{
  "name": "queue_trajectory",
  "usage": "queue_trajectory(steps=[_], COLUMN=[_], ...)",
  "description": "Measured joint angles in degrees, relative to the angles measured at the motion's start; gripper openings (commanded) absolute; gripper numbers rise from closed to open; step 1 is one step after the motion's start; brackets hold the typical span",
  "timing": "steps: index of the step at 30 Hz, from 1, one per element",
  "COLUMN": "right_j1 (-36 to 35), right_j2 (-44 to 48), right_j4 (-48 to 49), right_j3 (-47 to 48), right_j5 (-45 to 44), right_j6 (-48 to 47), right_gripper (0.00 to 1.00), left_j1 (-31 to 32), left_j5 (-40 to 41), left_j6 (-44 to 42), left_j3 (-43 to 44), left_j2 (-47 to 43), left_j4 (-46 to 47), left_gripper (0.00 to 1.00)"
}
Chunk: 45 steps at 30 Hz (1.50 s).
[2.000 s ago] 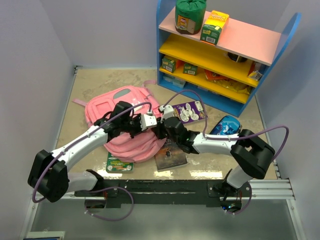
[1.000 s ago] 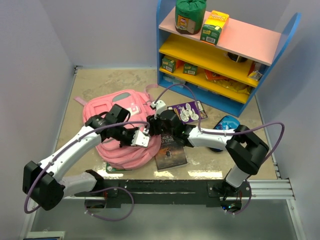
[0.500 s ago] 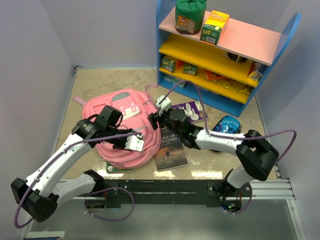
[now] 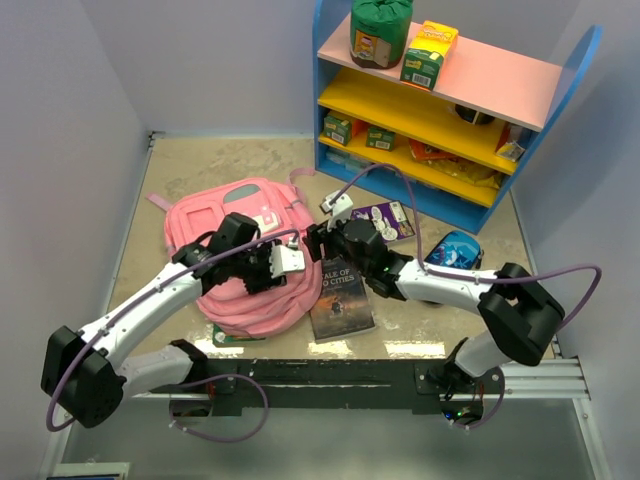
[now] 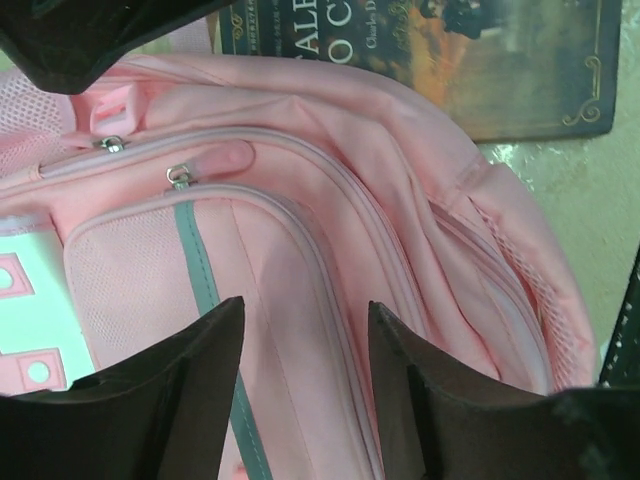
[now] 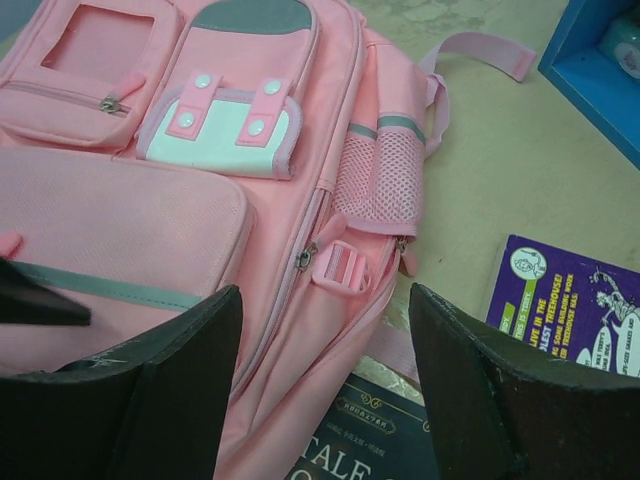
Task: Pack the student bag
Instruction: Unzip the student bag at the center of the board.
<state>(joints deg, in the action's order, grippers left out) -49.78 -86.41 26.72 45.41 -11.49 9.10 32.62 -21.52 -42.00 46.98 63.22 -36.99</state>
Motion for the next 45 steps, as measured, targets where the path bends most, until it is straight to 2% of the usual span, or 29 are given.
queue_trajectory(steps=[2, 9, 16, 19, 23, 26, 27, 29, 30, 31, 32, 38, 45], right_j1=[0.3, 2.1, 3.0, 3.0, 3.0, 3.0, 3.0, 3.0, 3.0, 3.0, 3.0, 3.0, 3.1], right_j2=[0.9, 4.8, 5.5, 5.5, 5.5, 5.5, 5.5, 5.5, 5.5, 5.5, 5.5, 5.5, 5.5], right_j4=[-0.5, -2.8, -3.7, -4.1, -5.0, -5.8, -6.1, -6.7, -7.0, -7.4, -7.7, -8.5, -9.9], right_j3=[-0.1, -0.3, -0.3, -0.3, -0.3, -0.3, -0.3, -0.3, -0.2, -0.1, 0.1, 0.8, 1.7], right_j5=[0.0, 0.6, 2.1, 2.6, 3.4, 3.6, 3.6, 3.7, 3.8, 3.8, 3.9, 4.9, 5.0], right_j6=[0.6, 1.8, 2.5, 3.0, 3.4, 3.3, 3.3, 3.3, 3.3, 3.2, 3.2, 3.3, 3.3], right_gripper=[0.71, 0.71, 0.68, 0.67, 0.66, 0.65, 0.65, 0.65, 0.64, 0.64, 0.63, 0.59, 0.59], left_j1=[0.0, 0.0, 0.4, 0.4, 0.4, 0.4, 0.5, 0.6, 0.7, 0.5, 0.5, 0.4, 0.1], left_j5=[0.0, -0.8, 6.0, 7.8, 7.7, 7.0, 6.7, 5.9, 6.1, 6.2, 6.1, 5.7, 5.0], left_j6=[1.1, 1.9, 5.4, 6.5, 6.6, 6.3, 6.4, 6.1, 5.4, 5.0, 4.7, 1.8, -1.2], left_j3=[-0.6, -4.1, -6.7, -6.9, -8.0, -9.1, -9.1, -9.2, -9.2, -9.2, -9.2, -8.4, -1.7], left_j2=[1.1, 1.8, -0.5, 0.3, 2.4, 3.3, 3.4, 3.5, 3.5, 3.5, 3.5, 3.5, 6.1], left_j4=[2.5, 4.9, 10.8, 13.4, 15.9, 17.1, 17.1, 17.1, 17.3, 17.6, 17.6, 16.8, 10.7], left_gripper=[1.0, 1.0, 0.99, 0.89, 0.81, 0.45, 0.25, 0.16, 0.07, 0.03, 0.0, 0.0, 0.0])
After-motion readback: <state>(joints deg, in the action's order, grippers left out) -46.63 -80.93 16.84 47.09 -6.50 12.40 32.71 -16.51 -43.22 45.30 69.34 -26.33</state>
